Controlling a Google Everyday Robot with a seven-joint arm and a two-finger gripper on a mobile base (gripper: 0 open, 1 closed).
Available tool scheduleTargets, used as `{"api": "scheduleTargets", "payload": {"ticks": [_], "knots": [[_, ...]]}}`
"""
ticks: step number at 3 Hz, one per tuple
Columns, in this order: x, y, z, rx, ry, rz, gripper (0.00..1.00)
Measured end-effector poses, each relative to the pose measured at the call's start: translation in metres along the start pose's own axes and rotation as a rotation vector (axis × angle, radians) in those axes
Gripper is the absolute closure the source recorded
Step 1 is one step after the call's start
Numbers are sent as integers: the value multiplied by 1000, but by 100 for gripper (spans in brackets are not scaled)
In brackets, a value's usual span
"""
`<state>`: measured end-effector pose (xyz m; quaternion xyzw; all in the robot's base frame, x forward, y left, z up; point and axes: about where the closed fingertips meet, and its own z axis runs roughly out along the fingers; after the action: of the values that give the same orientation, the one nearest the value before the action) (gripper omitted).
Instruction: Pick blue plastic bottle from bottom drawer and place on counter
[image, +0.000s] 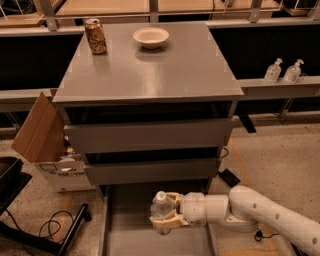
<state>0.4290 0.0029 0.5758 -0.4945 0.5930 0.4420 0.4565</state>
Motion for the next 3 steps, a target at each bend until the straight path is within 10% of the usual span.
{"api": "scheduleTargets", "payload": {"ticks": [1,3], "knots": [[1,-2,-1,5,-18,12,100],[-80,-38,-44,194,-84,120,100]]}}
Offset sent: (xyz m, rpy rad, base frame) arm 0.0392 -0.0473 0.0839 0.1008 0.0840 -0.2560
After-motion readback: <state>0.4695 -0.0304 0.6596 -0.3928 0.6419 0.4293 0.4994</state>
